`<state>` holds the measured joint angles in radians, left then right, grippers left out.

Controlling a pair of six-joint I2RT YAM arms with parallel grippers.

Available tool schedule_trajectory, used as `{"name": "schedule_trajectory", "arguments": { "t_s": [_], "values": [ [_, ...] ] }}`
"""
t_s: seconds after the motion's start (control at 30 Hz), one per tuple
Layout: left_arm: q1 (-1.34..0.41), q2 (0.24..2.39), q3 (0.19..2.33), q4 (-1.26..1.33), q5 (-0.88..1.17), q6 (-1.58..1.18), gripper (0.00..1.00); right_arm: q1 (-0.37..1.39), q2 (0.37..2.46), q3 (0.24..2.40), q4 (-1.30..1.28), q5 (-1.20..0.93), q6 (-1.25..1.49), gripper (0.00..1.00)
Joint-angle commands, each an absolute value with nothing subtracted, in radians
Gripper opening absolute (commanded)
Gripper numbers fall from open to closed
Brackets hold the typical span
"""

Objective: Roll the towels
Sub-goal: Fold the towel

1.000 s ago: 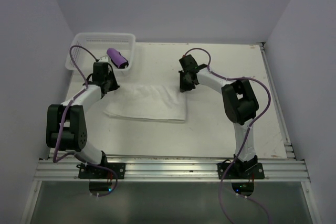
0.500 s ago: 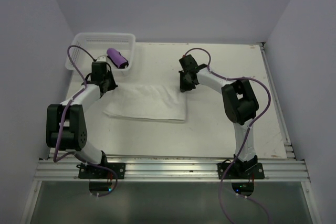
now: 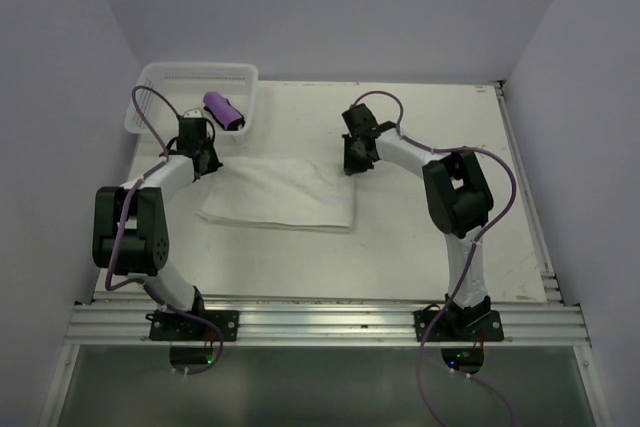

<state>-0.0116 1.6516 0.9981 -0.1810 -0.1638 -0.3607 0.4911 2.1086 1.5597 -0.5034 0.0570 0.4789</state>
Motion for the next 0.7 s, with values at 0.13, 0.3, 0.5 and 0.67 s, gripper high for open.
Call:
{"name": "schedule_trajectory", "arguments": {
  "t_s": [0.13,0.3,0.5,0.67],
  "values": [
    [0.000,1.704,1.057,-0.195,-0.239,-0.390,0.00,0.463,2.160,1.578,-0.564,0.135,0.483,0.02],
    [0.000,1.733,1.068,-0.222,-0.281,-0.391,0.00,0.462,2.166,1.577,-0.565,0.132,0.483,0.03],
    [0.000,1.671,1.006,-0.102,-0.196,-0.402,0.16,0.462,2.140,1.559,-0.505,0.058,0.459,0.04],
    [0.000,1.588,0.994,-0.089,-0.201,-0.397,0.44,0.460,2.105,1.568,-0.489,0.005,0.426,0.11]
  ]
}}
